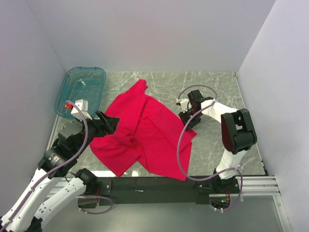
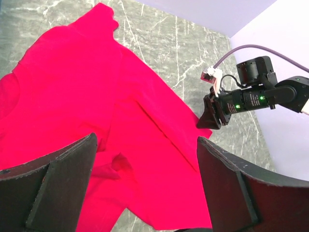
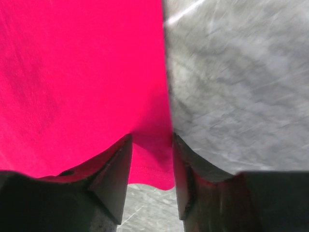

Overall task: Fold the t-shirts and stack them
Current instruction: Flatten the tshirt out

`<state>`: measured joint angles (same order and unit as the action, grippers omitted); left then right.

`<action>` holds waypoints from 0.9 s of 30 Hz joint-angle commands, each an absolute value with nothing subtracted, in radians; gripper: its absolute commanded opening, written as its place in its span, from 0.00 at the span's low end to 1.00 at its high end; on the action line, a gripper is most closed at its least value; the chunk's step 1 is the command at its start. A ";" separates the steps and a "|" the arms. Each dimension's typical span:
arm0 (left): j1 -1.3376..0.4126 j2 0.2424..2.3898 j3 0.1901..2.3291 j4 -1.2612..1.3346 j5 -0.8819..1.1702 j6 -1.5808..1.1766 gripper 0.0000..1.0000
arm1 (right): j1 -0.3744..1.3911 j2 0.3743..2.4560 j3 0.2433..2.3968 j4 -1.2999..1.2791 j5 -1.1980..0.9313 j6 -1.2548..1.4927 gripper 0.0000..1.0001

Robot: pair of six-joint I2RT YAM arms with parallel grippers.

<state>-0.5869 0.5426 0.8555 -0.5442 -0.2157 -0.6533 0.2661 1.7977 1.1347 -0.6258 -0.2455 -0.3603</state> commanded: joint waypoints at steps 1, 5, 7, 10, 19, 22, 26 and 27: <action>-0.589 0.522 0.844 -0.534 -0.221 -0.683 0.89 | 0.268 1.804 1.105 -0.669 -0.276 -0.379 0.41; -0.589 0.503 0.830 -0.529 -0.215 -0.695 0.89 | 0.268 1.807 1.106 -0.692 -0.279 -0.394 0.24; -0.589 0.503 0.827 -0.531 -0.216 -0.698 0.89 | 0.264 1.799 1.114 -0.678 -0.255 -0.394 0.10; -0.589 0.500 0.830 -0.537 -0.219 -0.696 0.89 | 0.249 1.772 1.153 -0.646 -0.135 -0.397 0.00; -0.589 0.502 0.845 -0.551 -0.239 -0.701 0.90 | 0.141 1.920 1.625 -0.362 0.592 -0.361 0.00; -0.589 0.482 0.847 -0.557 -0.238 -0.704 0.90 | 0.100 2.052 1.805 -0.414 0.650 -0.310 0.37; -0.589 0.485 0.841 -0.555 -0.227 -0.700 0.90 | 0.095 1.976 1.712 -0.404 0.522 -0.316 0.65; -0.591 0.489 0.839 -0.548 -0.221 -0.699 0.91 | 0.094 1.941 1.616 -0.406 0.465 -0.343 0.72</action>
